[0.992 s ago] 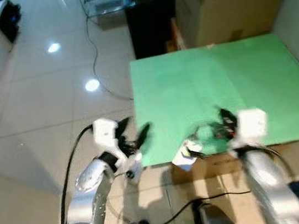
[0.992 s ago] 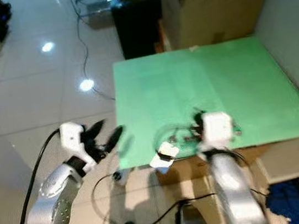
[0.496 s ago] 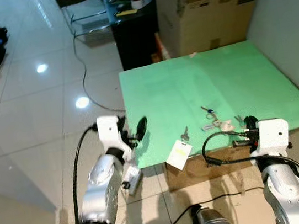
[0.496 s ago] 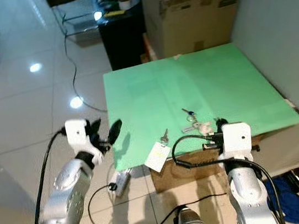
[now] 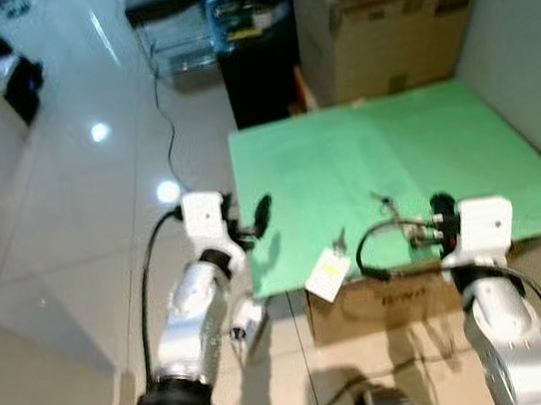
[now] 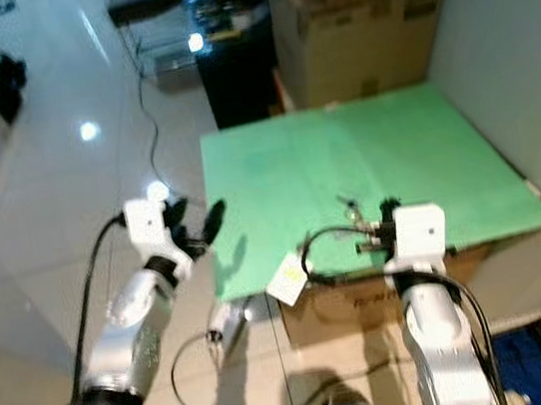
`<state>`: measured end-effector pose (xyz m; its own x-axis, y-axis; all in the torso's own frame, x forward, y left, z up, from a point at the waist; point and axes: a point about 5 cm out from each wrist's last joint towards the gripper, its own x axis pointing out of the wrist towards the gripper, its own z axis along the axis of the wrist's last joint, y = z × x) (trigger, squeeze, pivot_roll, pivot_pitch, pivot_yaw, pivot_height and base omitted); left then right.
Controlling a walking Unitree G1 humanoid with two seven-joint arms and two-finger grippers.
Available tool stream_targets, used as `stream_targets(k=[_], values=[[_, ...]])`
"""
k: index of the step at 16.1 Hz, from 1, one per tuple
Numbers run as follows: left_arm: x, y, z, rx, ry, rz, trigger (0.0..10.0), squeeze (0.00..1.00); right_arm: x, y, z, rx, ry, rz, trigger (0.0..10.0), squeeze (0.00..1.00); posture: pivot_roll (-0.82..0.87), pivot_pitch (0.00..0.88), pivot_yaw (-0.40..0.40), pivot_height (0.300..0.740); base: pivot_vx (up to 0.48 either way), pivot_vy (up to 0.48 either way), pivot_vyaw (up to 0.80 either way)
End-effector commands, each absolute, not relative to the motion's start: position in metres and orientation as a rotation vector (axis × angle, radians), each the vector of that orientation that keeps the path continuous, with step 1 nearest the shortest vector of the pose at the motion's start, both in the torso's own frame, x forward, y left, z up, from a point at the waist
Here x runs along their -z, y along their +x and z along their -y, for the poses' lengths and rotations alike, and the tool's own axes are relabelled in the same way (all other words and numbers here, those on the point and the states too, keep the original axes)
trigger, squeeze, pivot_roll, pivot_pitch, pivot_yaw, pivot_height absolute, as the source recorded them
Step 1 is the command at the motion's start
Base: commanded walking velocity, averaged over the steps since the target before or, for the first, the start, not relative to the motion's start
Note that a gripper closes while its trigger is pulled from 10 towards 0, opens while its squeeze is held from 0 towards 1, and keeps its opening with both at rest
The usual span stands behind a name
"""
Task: Hang keys on a hook
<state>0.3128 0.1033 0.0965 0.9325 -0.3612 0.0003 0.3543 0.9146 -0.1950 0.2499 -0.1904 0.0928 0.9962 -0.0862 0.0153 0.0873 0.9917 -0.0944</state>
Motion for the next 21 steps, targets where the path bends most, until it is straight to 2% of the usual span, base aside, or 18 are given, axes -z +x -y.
stream_targets(k=[1,7,13,21], values=[[-0.095,0.313,-0.106,0.356,-0.189,-0.041,10.0,0.00,-0.092,0.251,0.188,0.078,-0.084,0.015,10.0,0.00,-0.31,0.082,0.085,0.732,-0.244,0.000,0.00],[-0.093,0.309,-0.104,0.349,-0.194,-0.038,10.0,0.00,-0.090,0.256,0.184,0.046,-0.086,0.002,10.0,0.00,-0.29,0.090,0.068,0.732,-0.281,0.000,0.00],[-0.091,0.305,-0.103,0.357,-0.173,-0.033,10.0,0.00,-0.085,0.259,0.180,0.017,-0.096,-0.028,10.0,0.00,-0.28,0.081,0.053,0.732,0.000,0.000,0.00],[-0.089,0.302,-0.102,0.357,-0.147,-0.035,10.0,0.00,-0.081,0.259,0.180,0.007,-0.106,-0.045,10.0,0.00,-0.27,0.089,0.048,0.732,0.000,0.000,0.58]])
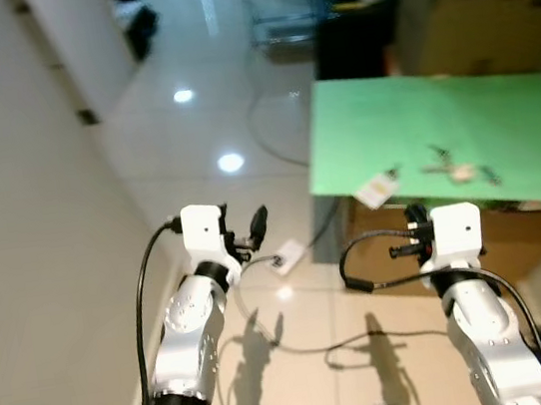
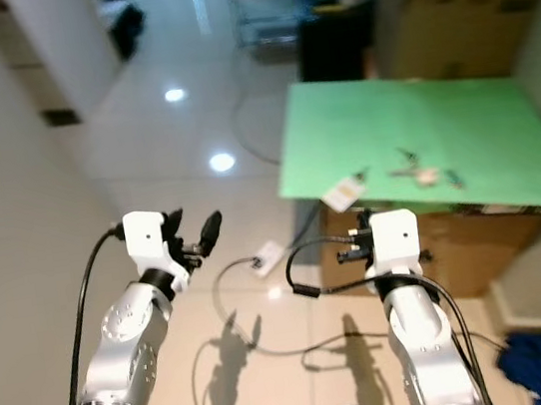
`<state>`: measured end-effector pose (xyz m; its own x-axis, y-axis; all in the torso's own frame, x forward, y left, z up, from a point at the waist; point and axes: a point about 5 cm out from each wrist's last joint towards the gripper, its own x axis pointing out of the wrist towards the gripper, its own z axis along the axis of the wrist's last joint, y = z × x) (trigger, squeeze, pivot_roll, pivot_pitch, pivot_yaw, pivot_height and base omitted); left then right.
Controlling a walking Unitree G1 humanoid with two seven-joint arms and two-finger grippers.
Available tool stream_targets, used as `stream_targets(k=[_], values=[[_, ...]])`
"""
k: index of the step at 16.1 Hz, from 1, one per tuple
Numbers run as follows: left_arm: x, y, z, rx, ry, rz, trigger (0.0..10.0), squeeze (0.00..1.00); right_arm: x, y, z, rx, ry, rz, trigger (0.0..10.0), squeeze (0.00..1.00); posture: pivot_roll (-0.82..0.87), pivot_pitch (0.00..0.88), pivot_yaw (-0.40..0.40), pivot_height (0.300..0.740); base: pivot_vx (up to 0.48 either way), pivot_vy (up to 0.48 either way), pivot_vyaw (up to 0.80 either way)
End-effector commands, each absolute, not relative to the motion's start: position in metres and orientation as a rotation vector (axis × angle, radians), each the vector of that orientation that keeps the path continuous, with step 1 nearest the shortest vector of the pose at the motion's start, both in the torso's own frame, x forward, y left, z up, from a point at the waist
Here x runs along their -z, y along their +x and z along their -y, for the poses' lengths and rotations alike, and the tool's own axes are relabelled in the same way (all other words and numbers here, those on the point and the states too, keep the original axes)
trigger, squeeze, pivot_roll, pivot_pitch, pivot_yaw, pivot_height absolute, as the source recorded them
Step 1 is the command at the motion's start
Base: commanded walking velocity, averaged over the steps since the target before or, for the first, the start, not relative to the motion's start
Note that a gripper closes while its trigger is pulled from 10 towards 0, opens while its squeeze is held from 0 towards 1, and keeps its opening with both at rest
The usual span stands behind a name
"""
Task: Hang keys on a hook
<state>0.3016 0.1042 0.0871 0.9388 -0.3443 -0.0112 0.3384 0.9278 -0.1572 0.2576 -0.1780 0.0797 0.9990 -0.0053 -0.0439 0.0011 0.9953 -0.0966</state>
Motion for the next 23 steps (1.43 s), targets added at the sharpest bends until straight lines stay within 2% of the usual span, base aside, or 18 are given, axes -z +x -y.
stream_targets(k=[1,3,5,10,15,23], values=[[-0.088,0.302,-0.103,0.341,-0.137,-0.032,10.0,0.00,-0.081,0.259,0.180,0.005,-0.107,-0.046,10.0,0.00,-0.27,0.089,0.047,0.732,0.000,0.000,0.55],[-0.087,0.301,-0.108,0.303,-0.142,-0.024,10.0,0.00,-0.080,0.258,0.181,0.014,-0.099,-0.046,10.0,0.00,-0.27,0.091,0.046,0.732,0.000,0.000,0.54],[-0.084,0.302,-0.124,0.224,-0.160,-0.022,10.0,0.00,-0.078,0.252,0.190,0.072,-0.059,-0.040,10.0,0.00,-0.27,0.095,0.049,0.732,0.000,0.000,0.53],[-0.085,0.304,-0.122,0.272,-0.153,-0.010,10.0,0.00,-0.076,0.251,0.190,0.075,-0.096,-0.047,10.0,0.00,-0.28,0.092,0.054,0.719,0.000,0.000,0.19],[-0.081,0.301,-0.115,0.313,-0.125,-0.026,10.0,0.00,-0.075,0.254,0.190,0.067,-0.095,-0.064,10.0,0.00,-0.28,0.091,0.051,0.719,0.000,0.000,-0.70],[-0.077,0.302,-0.119,0.294,-0.147,-0.035,10.0,0.00,-0.071,0.258,0.192,0.050,-0.096,-0.076,10.0,0.00,-0.26,0.079,0.037,0.719,0.000,0.000,-0.65]])
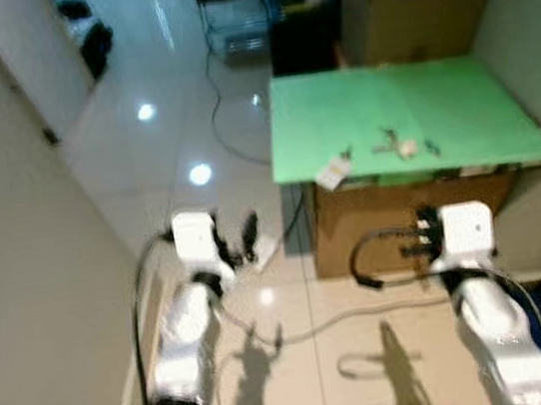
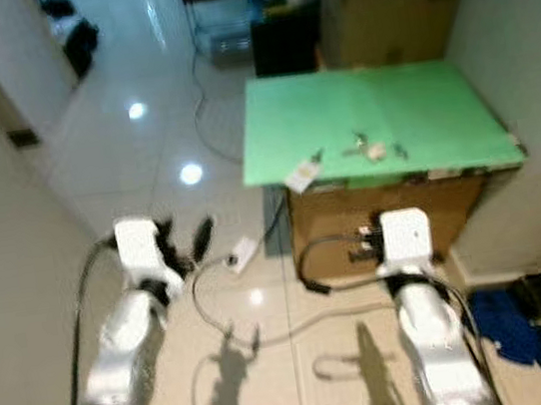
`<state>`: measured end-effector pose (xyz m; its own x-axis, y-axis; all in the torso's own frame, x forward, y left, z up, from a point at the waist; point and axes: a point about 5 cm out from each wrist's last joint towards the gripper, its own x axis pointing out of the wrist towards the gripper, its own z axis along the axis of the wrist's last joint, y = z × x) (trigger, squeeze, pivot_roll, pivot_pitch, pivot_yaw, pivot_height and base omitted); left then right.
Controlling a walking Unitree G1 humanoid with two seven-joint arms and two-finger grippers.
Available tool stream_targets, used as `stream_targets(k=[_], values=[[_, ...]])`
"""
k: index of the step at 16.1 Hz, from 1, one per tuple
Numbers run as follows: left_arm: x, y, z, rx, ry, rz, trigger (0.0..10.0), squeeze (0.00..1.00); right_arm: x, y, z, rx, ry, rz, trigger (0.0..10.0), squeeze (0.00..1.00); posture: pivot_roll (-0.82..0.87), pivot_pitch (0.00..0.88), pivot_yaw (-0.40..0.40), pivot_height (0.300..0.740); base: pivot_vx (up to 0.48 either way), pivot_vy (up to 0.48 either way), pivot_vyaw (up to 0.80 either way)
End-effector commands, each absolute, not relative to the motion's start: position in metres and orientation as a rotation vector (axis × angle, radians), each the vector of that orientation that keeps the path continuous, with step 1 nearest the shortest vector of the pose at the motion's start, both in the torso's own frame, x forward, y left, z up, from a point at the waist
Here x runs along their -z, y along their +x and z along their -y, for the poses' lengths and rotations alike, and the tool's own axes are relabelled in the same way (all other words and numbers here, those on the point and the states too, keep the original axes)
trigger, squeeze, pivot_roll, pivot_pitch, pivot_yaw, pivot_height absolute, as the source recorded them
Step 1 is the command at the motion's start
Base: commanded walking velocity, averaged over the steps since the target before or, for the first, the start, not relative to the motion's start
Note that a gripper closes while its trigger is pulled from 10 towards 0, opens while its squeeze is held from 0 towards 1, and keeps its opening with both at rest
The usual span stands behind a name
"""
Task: Hang keys on a hook
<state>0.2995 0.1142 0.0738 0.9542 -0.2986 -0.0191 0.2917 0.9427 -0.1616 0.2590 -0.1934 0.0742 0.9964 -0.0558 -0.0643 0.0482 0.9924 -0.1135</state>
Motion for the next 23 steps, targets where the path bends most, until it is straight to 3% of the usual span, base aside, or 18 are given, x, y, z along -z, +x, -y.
stream_targets(k=[1,13,17,21,23], values=[[-0.076,0.302,-0.118,0.291,-0.148,-0.037,10.0,0.00,-0.070,0.258,0.192,0.050,-0.105,-0.076,10.0,0.00,-0.26,0.080,0.036,0.719,0.000,0.000,-0.64],[-0.082,0.308,-0.121,0.277,-0.109,-0.025,10.0,0.00,-0.071,0.266,0.191,0.069,-0.096,-0.078,10.0,0.00,-0.26,0.075,0.036,0.714,0.000,0.000,-0.05],[-0.082,0.309,-0.121,0.289,-0.106,-0.025,10.0,0.00,-0.070,0.266,0.192,0.080,-0.099,-0.085,10.0,0.00,-0.26,0.084,0.043,0.687,0.000,0.000,0.00],[-0.077,0.311,-0.132,0.137,-0.194,-0.052,10.0,0.00,-0.069,0.264,0.195,0.087,-0.109,-0.087,10.0,0.00,-0.27,0.083,0.042,0.658,0.000,0.000,0.00],[-0.076,0.310,-0.129,0.141,-0.180,-0.051,10.0,0.00,-0.069,0.263,0.196,0.092,-0.110,-0.087,10.0,0.00,-0.27,0.082,0.043,0.644,0.000,0.000,0.00]])
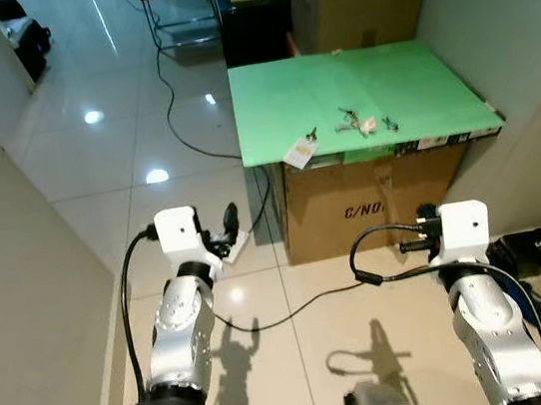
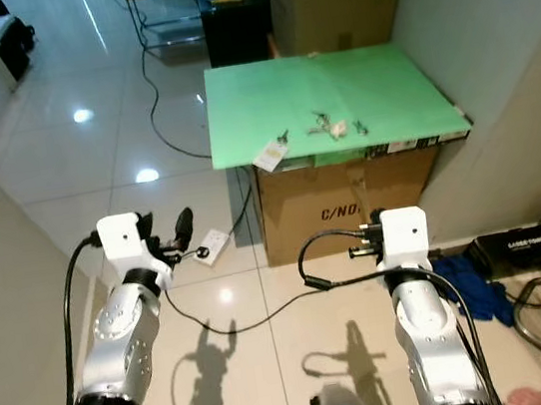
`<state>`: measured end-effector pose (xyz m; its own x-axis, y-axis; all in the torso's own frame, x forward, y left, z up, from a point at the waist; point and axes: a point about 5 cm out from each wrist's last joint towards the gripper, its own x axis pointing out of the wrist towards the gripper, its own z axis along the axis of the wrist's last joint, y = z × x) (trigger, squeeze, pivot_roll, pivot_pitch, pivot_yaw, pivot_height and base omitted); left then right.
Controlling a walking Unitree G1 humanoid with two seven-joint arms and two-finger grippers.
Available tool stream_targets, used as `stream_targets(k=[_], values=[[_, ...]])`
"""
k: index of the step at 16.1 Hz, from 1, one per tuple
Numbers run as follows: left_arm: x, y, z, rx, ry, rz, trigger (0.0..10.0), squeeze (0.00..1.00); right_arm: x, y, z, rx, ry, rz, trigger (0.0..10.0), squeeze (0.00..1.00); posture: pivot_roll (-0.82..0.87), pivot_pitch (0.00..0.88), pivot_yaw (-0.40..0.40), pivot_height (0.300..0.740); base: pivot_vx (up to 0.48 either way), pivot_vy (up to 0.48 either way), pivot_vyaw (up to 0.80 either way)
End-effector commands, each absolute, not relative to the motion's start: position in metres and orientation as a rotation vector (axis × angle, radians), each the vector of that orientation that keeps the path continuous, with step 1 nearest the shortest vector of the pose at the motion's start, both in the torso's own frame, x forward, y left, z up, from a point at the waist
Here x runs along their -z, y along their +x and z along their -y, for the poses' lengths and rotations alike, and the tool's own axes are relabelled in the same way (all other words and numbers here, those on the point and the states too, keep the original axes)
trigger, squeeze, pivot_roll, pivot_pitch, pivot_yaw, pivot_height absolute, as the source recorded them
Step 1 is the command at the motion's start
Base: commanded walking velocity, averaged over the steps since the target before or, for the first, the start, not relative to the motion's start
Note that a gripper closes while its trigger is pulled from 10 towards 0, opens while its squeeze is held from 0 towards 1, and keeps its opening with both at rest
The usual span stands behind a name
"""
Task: Hang keys on a hook
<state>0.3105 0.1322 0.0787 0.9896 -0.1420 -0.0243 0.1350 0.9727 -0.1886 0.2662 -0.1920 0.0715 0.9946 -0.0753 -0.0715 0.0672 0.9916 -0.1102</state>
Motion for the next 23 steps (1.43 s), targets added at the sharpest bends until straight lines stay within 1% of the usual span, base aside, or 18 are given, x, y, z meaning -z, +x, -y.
stream_targets(k=[1,2,4,5,9,11,12,17,21,23], values=[[-0.076,0.310,-0.128,0.147,-0.177,-0.051,10.0,0.00,-0.068,0.263,0.196,0.094,-0.108,-0.090,10.0,0.00,-0.27,0.078,0.045,0.639,0.000,0.000,0.00],[-0.076,0.310,-0.126,0.162,-0.173,-0.052,10.0,0.00,-0.067,0.263,0.197,0.098,-0.104,-0.093,10.0,0.00,-0.27,0.077,0.045,0.624,0.000,0.000,0.00],[-0.076,0.310,-0.123,0.184,-0.153,-0.049,10.0,0.00,-0.066,0.263,0.197,0.102,-0.110,-0.097,10.0,0.00,-0.27,0.070,0.046,0.609,0.000,0.000,0.00],[-0.076,0.309,-0.121,0.207,-0.118,-0.045,10.0,0.00,-0.067,0.263,0.197,0.096,-0.120,-0.081,10.0,0.00,-0.27,0.068,0.046,0.609,0.000,0.000,0.00],[-0.075,0.309,-0.121,0.214,-0.102,-0.043,10.0,0.00,-0.067,0.263,0.197,0.099,-0.123,-0.071,10.0,0.00,-0.27,0.073,0.046,0.609,0.000,0.000,0.00],[-0.073,0.307,-0.121,0.217,-0.109,-0.047,10.0,0.00,-0.070,0.262,0.196,0.081,-0.099,-0.048,10.0,0.00,-0.27,0.078,0.046,0.618,0.000,0.000,0.00],[-0.072,0.306,-0.118,0.224,-0.111,-0.049,10.0,0.00,-0.070,0.261,0.197,0.081,-0.091,-0.042,10.0,0.00,-0.27,0.079,0.045,0.632,0.000,0.000,0.00],[-0.069,0.304,-0.115,0.259,-0.130,-0.050,10.0,0.00,-0.070,0.259,0.199,0.077,-0.098,-0.039,10.0,0.00,-0.27,0.085,0.044,0.668,0.000,0.000,0.00],[-0.068,0.303,-0.111,0.289,-0.159,-0.049,10.0,0.00,-0.070,0.259,0.199,0.071,-0.114,-0.031,10.0,0.04,-0.28,0.087,0.044,0.709,0.000,0.000,0.00],[-0.068,0.303,-0.111,0.292,-0.165,-0.048,10.0,0.00,-0.071,0.259,0.200,0.074,-0.135,-0.030,10.0,0.02,-0.28,0.087,0.044,0.722,0.000,0.000,0.00]])
